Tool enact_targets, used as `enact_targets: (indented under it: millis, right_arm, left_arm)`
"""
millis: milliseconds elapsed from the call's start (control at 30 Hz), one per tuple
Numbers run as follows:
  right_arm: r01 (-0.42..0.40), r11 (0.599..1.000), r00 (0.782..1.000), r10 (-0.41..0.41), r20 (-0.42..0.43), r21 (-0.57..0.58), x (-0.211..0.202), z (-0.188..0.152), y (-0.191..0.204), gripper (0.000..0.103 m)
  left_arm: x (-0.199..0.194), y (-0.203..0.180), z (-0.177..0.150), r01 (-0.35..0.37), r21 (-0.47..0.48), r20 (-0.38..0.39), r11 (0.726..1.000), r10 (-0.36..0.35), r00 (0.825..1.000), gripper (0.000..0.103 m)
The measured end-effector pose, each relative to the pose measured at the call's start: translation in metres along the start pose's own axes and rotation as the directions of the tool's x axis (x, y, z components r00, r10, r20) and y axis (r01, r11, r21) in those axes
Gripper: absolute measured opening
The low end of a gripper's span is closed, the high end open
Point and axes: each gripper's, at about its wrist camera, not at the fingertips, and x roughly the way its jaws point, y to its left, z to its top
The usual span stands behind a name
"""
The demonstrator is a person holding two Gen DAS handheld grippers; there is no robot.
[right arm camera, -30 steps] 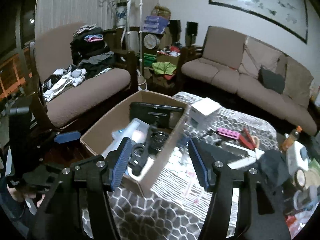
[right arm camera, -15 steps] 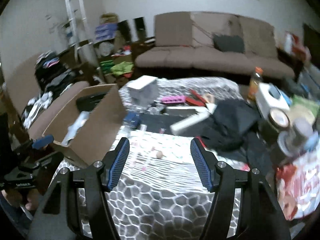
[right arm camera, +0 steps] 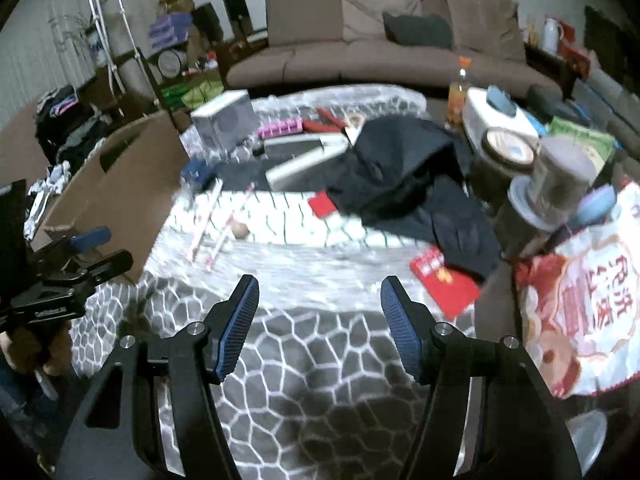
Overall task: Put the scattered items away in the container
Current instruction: 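Move both open tools back over the table, then lower the left tool onto the small wooden ball and close it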
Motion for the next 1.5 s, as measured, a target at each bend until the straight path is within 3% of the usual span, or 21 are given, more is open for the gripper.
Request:
enact_targets:
  millis: [100, 167, 233, 300, 467, 500, 533, 600, 733, 967, 1000, 1100, 1167, 1300, 1333, 1400, 1500]
  right_arm:
    - [0.008, 1.0, 0.999, -0.008, -0.039, 0.006, 0.004, -0.008, -0.008, 0.06]
    - [0.017, 1.0, 0.999, -0.016, -0.051, 0.014, 0.004, -0.009, -0.011, 0.06]
    - [0.019, 1.0, 0.998, -0.018, -0.058, 0.019, 0.004, -0.01, -0.012, 0.06]
    - [0.016, 1.0, 0.998, -0.015, -0.065, 0.022, 0.005, -0.01, -0.011, 0.061]
    - [0.008, 1.0, 0.997, -0.006, -0.082, 0.03, 0.007, -0.01, -0.008, 0.061]
    - [0.007, 0.999, 0.996, -0.004, -0.086, 0.031, 0.007, -0.01, -0.007, 0.061]
    - [0.005, 0.999, 0.996, -0.002, -0.089, 0.033, 0.007, -0.01, -0.007, 0.061]
    - [0.002, 1.0, 0.995, 0.001, -0.096, 0.031, 0.009, -0.011, -0.005, 0.062]
    - [-0.005, 1.0, 0.994, 0.007, -0.11, 0.018, 0.012, -0.013, 0.001, 0.063]
    - [-0.009, 1.0, 0.99, 0.013, -0.142, 0.03, 0.024, -0.013, -0.002, 0.063]
    - [-0.011, 0.999, 0.989, 0.015, -0.146, 0.031, 0.026, -0.013, -0.002, 0.063]
    - [-0.019, 0.999, 0.987, 0.023, -0.157, 0.029, 0.031, -0.011, 0.002, 0.063]
    - [-0.027, 1.0, 0.986, 0.029, -0.162, 0.013, 0.033, -0.01, 0.008, 0.063]
    - [-0.044, 0.999, 0.984, 0.042, -0.171, -0.006, 0.036, -0.01, 0.018, 0.063]
    - [-0.048, 0.999, 0.984, 0.045, -0.173, -0.01, 0.036, -0.01, 0.021, 0.063]
    - [-0.054, 0.999, 0.983, 0.051, -0.175, -0.009, 0.037, -0.01, 0.021, 0.063]
    - [-0.063, 0.998, 0.982, 0.061, -0.179, -0.007, 0.038, -0.009, 0.023, 0.063]
  left_arm:
    - [0.02, -0.007, 0.0, 0.031, 0.016, -0.02, 0.999, -0.031, 0.999, 0.093]
    - [0.035, -0.014, 0.003, 0.044, 0.038, -0.033, 0.998, -0.043, 0.999, 0.085]
    - [0.049, -0.019, 0.006, 0.055, 0.057, -0.04, 0.997, -0.052, 0.998, 0.063]
    - [0.062, -0.023, 0.008, 0.058, 0.068, -0.035, 0.996, -0.056, 0.998, 0.053]
    - [0.092, -0.015, 0.004, 0.044, 0.051, -0.049, 0.998, -0.042, 0.998, 0.053]
    - [0.098, -0.012, 0.004, 0.038, 0.045, -0.058, 0.998, -0.036, 0.998, 0.047]
    - [0.106, -0.01, 0.005, 0.035, 0.041, -0.074, 0.999, -0.032, 0.997, 0.032]
    - [0.123, -0.007, 0.009, 0.033, 0.032, -0.106, 0.999, -0.029, 0.994, 0.02]
    - [0.139, -0.011, 0.02, 0.007, 0.039, -0.076, 0.999, -0.004, 0.997, 0.02]
    - [0.141, -0.017, 0.024, -0.116, 0.062, -0.057, 0.991, 0.12, 0.991, 0.021]
    - [0.136, -0.015, 0.023, -0.112, 0.051, -0.058, 0.992, 0.115, 0.992, 0.026]
    - [0.125, -0.014, 0.02, -0.135, 0.078, -0.013, 0.988, 0.136, 0.991, 0.066]
    - [0.13, -0.015, 0.022, -0.145, 0.105, -0.007, 0.984, 0.146, 0.989, 0.067]
    - [0.155, -0.009, 0.025, -0.144, 0.114, -0.076, 0.983, 0.153, 0.985, 0.064]
    - [0.161, -0.007, 0.026, -0.144, 0.117, -0.094, 0.983, 0.155, 0.983, 0.056]
    - [0.165, -0.003, 0.026, -0.161, 0.12, -0.085, 0.98, 0.172, 0.981, 0.054]
    - [0.164, 0.0, 0.027, -0.146, 0.102, -0.093, 0.984, 0.156, 0.983, 0.035]
